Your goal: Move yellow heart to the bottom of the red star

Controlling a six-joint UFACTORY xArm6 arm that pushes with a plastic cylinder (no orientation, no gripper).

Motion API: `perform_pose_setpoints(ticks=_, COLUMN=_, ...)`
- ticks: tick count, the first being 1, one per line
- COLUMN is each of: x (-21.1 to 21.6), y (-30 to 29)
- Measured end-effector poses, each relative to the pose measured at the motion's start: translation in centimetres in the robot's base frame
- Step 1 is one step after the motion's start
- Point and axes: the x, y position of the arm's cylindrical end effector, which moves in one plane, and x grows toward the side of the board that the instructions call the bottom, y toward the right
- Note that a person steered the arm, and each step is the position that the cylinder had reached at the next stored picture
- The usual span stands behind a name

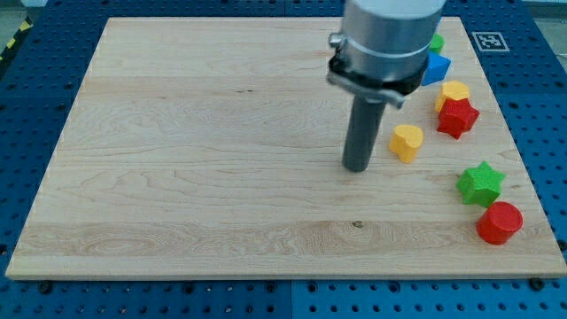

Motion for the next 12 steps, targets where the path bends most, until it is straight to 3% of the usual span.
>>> perform_pose_setpoints(ticks=1, x=-2.0, y=2.2)
perform_pose_setpoints(ticks=4, x=-2.1, y=7.2)
perform_pose_setpoints(ticks=12, x=-2.1, y=10.7)
